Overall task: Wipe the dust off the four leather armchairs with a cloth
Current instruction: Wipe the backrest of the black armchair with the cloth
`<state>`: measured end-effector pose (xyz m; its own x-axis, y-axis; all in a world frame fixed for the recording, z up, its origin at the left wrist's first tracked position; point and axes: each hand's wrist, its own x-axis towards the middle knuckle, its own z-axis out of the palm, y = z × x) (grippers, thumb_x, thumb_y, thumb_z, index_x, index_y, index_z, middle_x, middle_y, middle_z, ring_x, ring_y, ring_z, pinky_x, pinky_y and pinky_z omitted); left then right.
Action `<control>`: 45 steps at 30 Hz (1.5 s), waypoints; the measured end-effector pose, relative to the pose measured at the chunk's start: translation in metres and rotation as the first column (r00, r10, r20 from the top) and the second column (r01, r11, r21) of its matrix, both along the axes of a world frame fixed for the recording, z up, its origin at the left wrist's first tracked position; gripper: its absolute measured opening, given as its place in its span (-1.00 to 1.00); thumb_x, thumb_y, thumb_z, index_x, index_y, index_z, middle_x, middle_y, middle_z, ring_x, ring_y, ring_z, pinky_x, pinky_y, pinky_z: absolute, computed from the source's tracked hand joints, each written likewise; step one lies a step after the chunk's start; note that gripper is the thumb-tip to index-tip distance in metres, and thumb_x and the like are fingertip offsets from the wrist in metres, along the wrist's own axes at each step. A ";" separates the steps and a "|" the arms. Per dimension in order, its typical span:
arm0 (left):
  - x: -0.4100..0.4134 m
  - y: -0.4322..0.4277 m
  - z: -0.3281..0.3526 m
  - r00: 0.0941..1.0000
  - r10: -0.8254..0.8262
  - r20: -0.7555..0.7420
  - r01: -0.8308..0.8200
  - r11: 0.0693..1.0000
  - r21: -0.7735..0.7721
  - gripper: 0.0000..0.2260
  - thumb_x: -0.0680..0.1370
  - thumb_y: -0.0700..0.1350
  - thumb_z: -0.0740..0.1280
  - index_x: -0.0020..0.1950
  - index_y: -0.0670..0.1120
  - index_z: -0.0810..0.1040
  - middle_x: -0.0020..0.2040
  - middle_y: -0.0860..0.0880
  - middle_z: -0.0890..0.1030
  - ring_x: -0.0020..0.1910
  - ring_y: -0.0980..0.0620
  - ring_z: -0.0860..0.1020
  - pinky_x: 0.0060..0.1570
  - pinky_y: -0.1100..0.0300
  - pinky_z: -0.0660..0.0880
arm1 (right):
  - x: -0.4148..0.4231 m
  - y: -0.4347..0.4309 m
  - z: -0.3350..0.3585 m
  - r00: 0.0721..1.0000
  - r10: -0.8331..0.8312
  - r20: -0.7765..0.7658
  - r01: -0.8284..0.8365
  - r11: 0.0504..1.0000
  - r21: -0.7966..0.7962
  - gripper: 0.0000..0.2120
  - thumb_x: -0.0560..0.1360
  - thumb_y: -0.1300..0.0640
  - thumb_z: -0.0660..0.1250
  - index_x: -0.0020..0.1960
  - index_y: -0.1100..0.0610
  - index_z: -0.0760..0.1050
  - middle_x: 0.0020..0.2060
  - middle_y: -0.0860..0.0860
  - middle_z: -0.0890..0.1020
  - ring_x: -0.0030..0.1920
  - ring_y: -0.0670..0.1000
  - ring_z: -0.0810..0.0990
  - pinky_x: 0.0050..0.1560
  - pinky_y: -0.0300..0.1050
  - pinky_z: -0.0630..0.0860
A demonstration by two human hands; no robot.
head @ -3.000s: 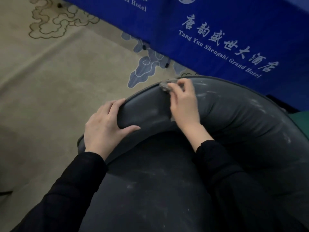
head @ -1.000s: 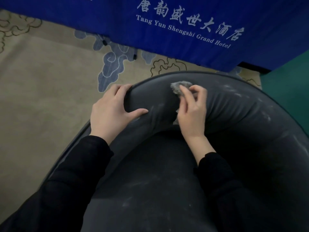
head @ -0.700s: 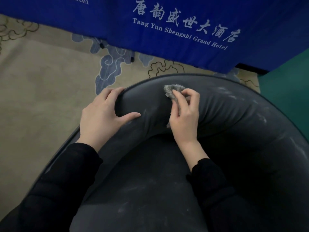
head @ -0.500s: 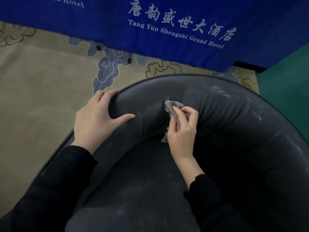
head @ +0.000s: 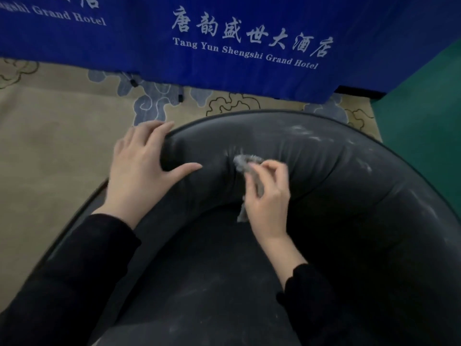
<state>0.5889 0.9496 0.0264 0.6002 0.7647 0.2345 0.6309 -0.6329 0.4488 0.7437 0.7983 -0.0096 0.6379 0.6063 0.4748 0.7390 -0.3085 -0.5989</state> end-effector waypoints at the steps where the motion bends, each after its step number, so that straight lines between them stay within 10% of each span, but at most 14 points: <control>1: 0.014 -0.002 0.003 0.999 -0.038 -0.008 0.038 0.999 0.012 -0.24 0.40 0.39 0.28 0.42 -0.10 0.40 0.31 -0.10 0.45 0.30 -0.12 0.39 0.29 -0.09 0.32 | 0.011 0.009 0.010 0.999 -0.032 0.018 0.031 0.999 0.035 -0.84 0.47 0.31 0.38 0.04 0.30 0.60 -0.01 0.19 0.50 -0.04 -0.15 0.41 0.05 -0.50 0.31; 11: 0.093 -0.005 -0.015 0.986 -0.131 -0.102 0.139 0.987 0.076 -0.15 0.34 0.40 0.33 0.48 -0.07 0.31 0.40 -0.06 0.40 0.38 -0.07 0.35 0.39 0.02 0.17 | 0.050 0.017 0.011 0.992 0.093 0.085 -0.085 0.992 -0.093 -0.79 0.52 0.27 0.32 0.14 0.27 0.56 0.04 0.13 0.48 0.01 -0.03 0.48 0.07 -0.21 0.47; 17: 0.094 -0.004 -0.018 0.990 -0.118 -0.077 0.123 0.990 0.066 -0.15 0.32 0.40 0.35 0.47 -0.06 0.34 0.38 -0.03 0.42 0.37 -0.06 0.36 0.39 0.05 0.14 | 0.072 0.024 0.038 0.990 0.016 0.141 -0.016 1.000 0.005 -0.80 0.49 0.28 0.37 0.11 0.28 0.56 0.04 0.16 0.49 0.03 -0.16 0.39 0.09 -0.40 0.40; 22: 0.093 -0.004 -0.017 0.992 -0.115 -0.054 0.119 0.990 0.077 -0.21 0.34 0.35 0.32 0.44 -0.08 0.37 0.35 -0.04 0.46 0.33 -0.06 0.40 0.36 0.06 0.18 | 0.054 0.060 0.030 0.971 0.179 0.157 -0.162 0.980 -0.112 -0.81 0.52 0.26 0.33 0.11 0.29 0.56 0.01 0.16 0.49 -0.02 0.04 0.51 0.01 -0.10 0.53; 31: 0.093 -0.005 -0.017 0.991 -0.112 -0.069 0.117 0.991 0.065 -0.15 0.32 0.41 0.33 0.46 -0.08 0.36 0.36 -0.05 0.44 0.34 -0.07 0.37 0.37 0.02 0.20 | 0.087 0.022 0.029 0.959 -0.261 0.111 0.266 0.963 -0.041 -0.80 0.50 0.28 0.35 0.12 0.27 0.57 0.05 0.15 0.50 0.00 -0.14 0.40 0.07 -0.36 0.35; 37: 0.093 -0.003 -0.018 0.992 -0.114 -0.062 0.119 0.990 0.073 -0.17 0.32 0.36 0.38 0.45 -0.08 0.37 0.36 -0.05 0.45 0.34 -0.07 0.39 0.36 0.04 0.19 | 0.071 0.058 0.034 0.989 0.055 0.136 -0.039 0.992 -0.119 -0.82 0.52 0.27 0.32 0.09 0.28 0.57 0.03 0.15 0.49 0.00 -0.02 0.49 0.05 -0.23 0.46; 45: 0.093 -0.004 -0.018 0.991 -0.109 -0.073 0.114 0.991 0.068 -0.15 0.32 0.41 0.33 0.46 -0.08 0.36 0.36 -0.06 0.44 0.35 -0.08 0.37 0.38 0.02 0.18 | 0.138 -0.012 0.043 0.885 -0.465 0.029 0.466 0.881 -0.082 -0.77 0.55 0.24 0.29 0.16 0.30 0.54 0.11 0.18 0.47 -0.01 -0.13 0.38 0.02 -0.67 0.18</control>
<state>0.6819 0.9458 0.0082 0.6973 0.6750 0.2412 0.5828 -0.7297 0.3576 0.8816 0.7863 0.0332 0.8528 0.2783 0.4420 0.5027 -0.6668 -0.5501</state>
